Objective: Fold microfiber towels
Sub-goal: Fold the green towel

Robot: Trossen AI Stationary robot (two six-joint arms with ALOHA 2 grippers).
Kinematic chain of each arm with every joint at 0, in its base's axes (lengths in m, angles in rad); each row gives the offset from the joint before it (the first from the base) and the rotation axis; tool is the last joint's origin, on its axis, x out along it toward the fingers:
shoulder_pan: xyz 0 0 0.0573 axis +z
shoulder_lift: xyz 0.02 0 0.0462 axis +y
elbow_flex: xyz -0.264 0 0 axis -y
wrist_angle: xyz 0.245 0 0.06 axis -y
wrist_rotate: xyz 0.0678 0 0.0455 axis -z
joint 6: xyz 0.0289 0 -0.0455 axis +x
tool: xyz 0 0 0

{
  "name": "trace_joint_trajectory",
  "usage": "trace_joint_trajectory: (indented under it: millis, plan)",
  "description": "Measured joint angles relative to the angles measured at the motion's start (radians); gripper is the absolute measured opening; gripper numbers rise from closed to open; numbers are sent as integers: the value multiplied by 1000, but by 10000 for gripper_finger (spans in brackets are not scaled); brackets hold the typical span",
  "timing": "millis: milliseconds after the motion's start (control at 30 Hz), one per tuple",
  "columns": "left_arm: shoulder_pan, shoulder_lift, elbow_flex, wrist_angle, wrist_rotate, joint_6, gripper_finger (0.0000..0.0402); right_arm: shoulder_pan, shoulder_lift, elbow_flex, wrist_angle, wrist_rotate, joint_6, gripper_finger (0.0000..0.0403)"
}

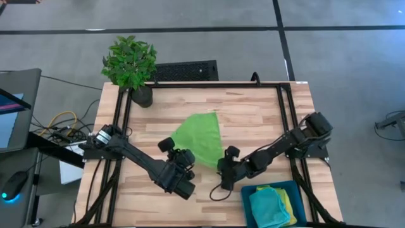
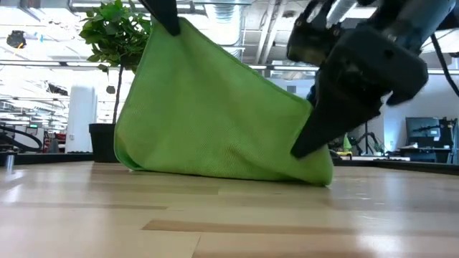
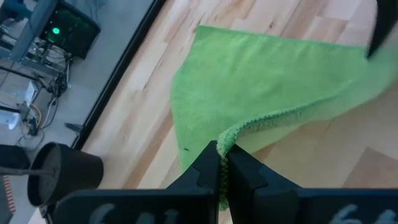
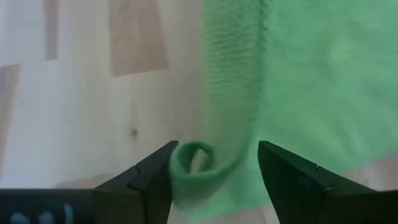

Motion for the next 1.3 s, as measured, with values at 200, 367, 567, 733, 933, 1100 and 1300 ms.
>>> trace_joint_trajectory:
  millis: [200,367,567,733,933,1100,1300]
  plan:
    - [-18,0,0,0,1,-4,1,22,-29,0,-59,60,48,241]
    - [-34,0,0,-4,24,-34,1,36,-25,0,-62,51,58,197]
    - [-67,0,-9,-7,86,-142,1,44,-52,1,-62,39,35,67]
    - [-81,0,-84,-5,181,-246,1,22,-73,0,-66,71,-15,17]
    - [-86,0,-188,2,227,-363,0,-56,-102,0,-77,114,-90,8]
    - [-63,0,-266,6,209,-416,0,-163,-102,0,-77,125,-151,13]
    - [20,0,-373,34,176,-405,0,-295,-101,0,-57,165,-258,5]
